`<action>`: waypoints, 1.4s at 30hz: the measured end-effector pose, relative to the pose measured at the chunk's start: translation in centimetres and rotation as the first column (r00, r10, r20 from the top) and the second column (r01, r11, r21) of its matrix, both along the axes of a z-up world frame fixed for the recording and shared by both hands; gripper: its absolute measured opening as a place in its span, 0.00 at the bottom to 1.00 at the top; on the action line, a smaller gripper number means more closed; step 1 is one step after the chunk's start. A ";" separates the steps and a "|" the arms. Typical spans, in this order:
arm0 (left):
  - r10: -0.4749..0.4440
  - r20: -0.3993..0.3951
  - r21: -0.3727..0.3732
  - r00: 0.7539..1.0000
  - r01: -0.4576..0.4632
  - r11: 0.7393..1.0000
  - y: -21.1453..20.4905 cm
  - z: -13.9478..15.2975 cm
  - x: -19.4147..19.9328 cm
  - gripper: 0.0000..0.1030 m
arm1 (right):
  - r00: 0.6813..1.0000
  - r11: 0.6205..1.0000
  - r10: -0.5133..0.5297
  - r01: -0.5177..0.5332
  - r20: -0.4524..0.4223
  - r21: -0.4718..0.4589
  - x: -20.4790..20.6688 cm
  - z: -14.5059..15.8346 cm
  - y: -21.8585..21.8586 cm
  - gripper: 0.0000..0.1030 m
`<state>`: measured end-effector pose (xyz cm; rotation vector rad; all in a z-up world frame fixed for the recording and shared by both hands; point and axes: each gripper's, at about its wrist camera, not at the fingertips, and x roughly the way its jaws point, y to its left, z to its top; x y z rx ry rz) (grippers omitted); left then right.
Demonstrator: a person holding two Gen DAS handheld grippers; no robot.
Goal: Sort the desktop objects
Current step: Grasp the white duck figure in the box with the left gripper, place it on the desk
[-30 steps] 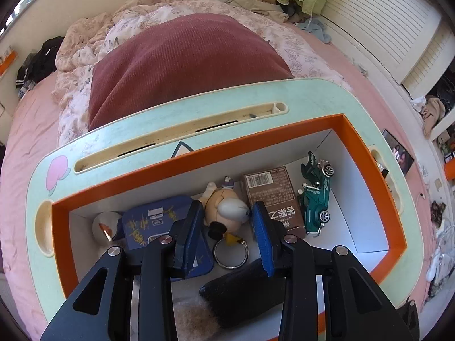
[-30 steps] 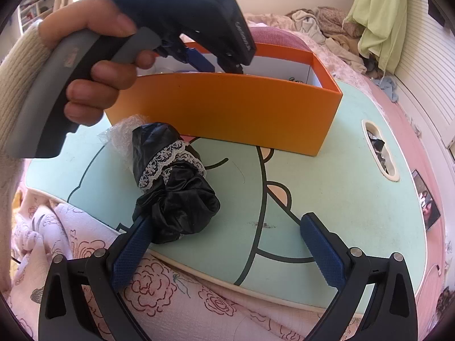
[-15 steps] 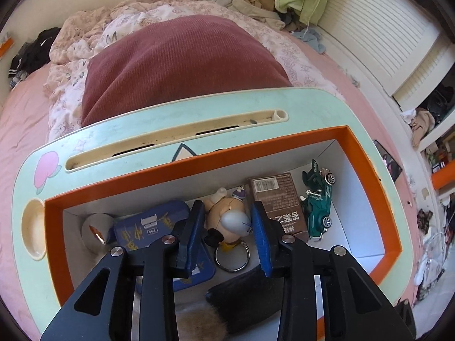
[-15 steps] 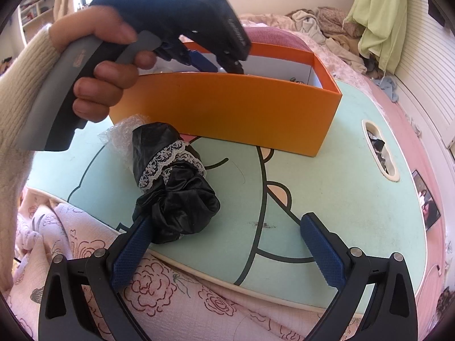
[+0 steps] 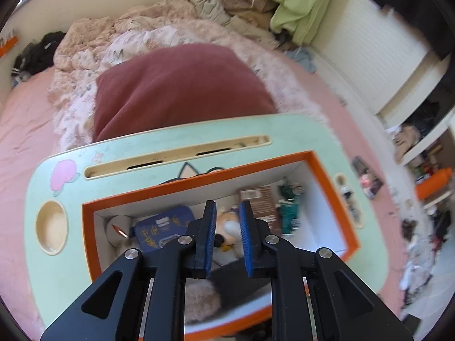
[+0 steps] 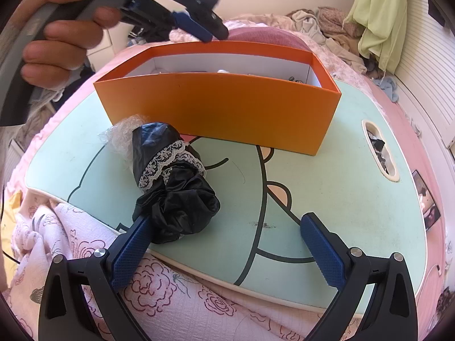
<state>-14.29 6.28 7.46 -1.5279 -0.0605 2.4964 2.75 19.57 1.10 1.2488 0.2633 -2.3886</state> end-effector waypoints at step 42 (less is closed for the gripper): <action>-0.093 0.020 0.258 0.995 0.084 0.962 -2.0 0.0 1.9 0.01 | 1.000 1.000 -0.005 0.005 -0.003 -0.001 0.2 -0.4 -0.5 0.99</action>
